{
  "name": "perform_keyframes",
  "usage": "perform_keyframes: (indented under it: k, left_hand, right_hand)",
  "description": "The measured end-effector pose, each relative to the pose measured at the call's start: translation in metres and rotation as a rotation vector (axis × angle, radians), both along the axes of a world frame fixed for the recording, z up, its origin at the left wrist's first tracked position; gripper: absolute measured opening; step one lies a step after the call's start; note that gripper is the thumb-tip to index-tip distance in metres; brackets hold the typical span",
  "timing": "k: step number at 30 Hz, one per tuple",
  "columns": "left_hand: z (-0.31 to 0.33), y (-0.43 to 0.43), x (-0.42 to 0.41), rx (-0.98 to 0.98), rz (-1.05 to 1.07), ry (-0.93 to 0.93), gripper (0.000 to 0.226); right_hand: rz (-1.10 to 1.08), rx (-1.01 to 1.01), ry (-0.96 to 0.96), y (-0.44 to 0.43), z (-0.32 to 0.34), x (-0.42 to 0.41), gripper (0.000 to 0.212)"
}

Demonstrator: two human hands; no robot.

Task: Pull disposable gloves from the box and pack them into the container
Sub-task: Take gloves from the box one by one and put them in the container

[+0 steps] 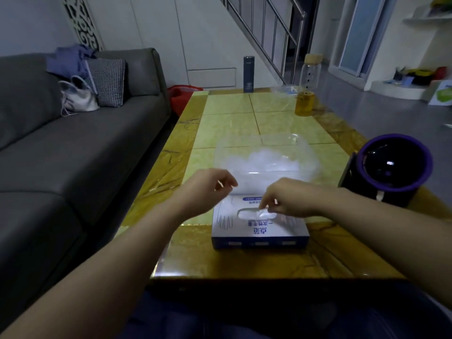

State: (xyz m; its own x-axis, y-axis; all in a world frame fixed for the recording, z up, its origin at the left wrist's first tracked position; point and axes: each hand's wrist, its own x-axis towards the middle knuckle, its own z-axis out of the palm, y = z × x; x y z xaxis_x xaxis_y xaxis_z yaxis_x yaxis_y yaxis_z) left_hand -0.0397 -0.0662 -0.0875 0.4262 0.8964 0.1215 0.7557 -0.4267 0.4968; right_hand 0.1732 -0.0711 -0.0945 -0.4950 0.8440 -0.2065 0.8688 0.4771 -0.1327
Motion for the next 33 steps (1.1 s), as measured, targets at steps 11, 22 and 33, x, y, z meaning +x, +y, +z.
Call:
perform_keyframes:
  k: [11,22,33]
  left_hand:
    - [-0.047,-0.007,0.010,-0.284,-0.084,0.352,0.059]
    - [-0.044,-0.004,0.012,-0.291,-0.085,0.359,0.063]
    - [-0.041,-0.006,0.013,-0.268,-0.104,0.368,0.065]
  right_hand:
    - [-0.040,0.129,-0.012,0.014,-0.057,-0.012,0.017]
    - [0.067,0.166,-0.149,0.009,-0.042,-0.011,0.015]
    - [0.117,0.176,-0.173,0.015,-0.048,-0.025,0.010]
